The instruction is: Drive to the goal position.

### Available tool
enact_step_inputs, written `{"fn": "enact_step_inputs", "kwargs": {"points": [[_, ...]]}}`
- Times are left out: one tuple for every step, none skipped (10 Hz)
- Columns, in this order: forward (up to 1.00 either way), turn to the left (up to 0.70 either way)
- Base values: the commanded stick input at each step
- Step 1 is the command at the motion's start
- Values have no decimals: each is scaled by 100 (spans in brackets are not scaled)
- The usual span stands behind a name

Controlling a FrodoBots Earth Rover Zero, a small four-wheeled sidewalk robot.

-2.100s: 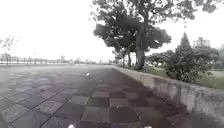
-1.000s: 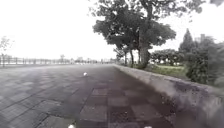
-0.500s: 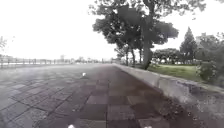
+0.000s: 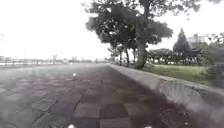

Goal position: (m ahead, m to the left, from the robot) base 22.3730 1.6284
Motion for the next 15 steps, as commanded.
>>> {"fn": "enact_step_inputs", "kwargs": {"points": [[70,0],[70,0],[70,0],[70,0],[70,0],[70,0],[70,0],[70,0],[70,0],[70,0],[70,0],[70,0],[70,0],[70,0],[70,0]]}}
